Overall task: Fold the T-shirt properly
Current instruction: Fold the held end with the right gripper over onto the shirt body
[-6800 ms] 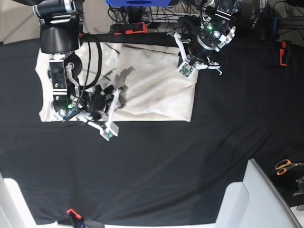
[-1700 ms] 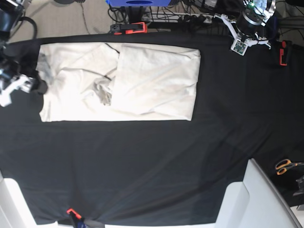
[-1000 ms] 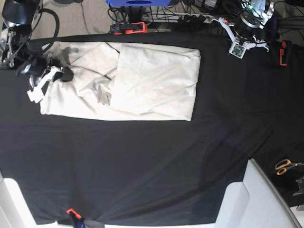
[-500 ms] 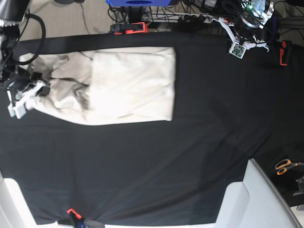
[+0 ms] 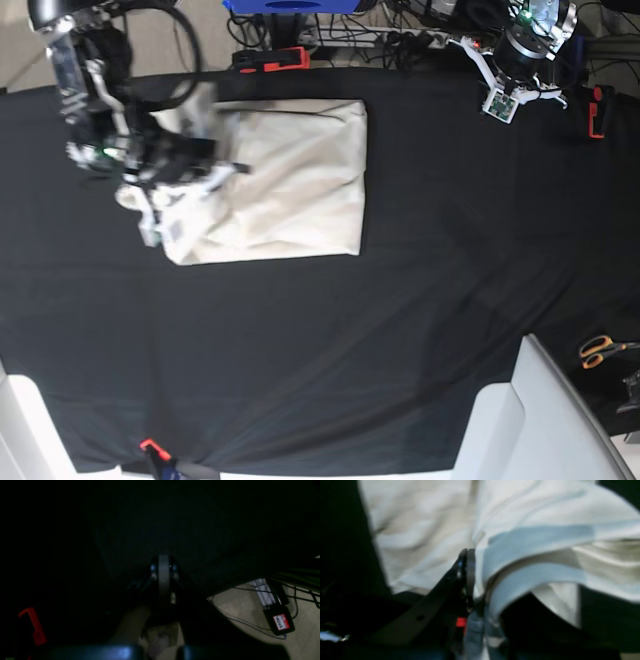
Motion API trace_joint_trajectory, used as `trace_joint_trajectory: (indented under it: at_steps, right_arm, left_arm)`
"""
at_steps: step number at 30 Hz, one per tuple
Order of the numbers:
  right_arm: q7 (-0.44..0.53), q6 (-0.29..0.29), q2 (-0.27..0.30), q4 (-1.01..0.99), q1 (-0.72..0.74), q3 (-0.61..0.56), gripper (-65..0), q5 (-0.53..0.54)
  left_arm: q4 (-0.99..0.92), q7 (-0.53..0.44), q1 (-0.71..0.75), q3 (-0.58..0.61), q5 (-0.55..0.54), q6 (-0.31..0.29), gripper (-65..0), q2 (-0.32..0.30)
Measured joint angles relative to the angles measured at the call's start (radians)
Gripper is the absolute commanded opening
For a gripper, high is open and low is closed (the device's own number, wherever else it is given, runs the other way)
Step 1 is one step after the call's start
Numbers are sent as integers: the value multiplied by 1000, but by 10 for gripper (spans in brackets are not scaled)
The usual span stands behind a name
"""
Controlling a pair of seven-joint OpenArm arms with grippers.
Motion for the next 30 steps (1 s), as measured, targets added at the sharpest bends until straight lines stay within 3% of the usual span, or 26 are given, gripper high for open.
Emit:
trace_joint_trajectory:
  at_steps: [6, 11, 14, 21, 30]
  right_arm:
    - [-5, -167, 13, 1, 105, -175, -645, -9]
    - [-16, -241, 2, -2, 146, -289, -645, -103]
    - [-71, -256, -20, -21, 151, -322, -647, -156]
    - [-89, -255, -61, -34, 166, -393, -647, -311]
    - [-125, -253, -162, -187, 206, -514, -648, -603]
  left_arm:
    - [0, 0, 0, 0, 0, 0, -650, 0]
    - [0, 0, 2, 0, 0, 0, -650, 0]
    - [0, 0, 3, 0, 0, 0, -650, 0]
    - [0, 0, 2, 0, 7, 0, -650, -2]
    - [0, 0, 2, 0, 8, 0, -650, -2]
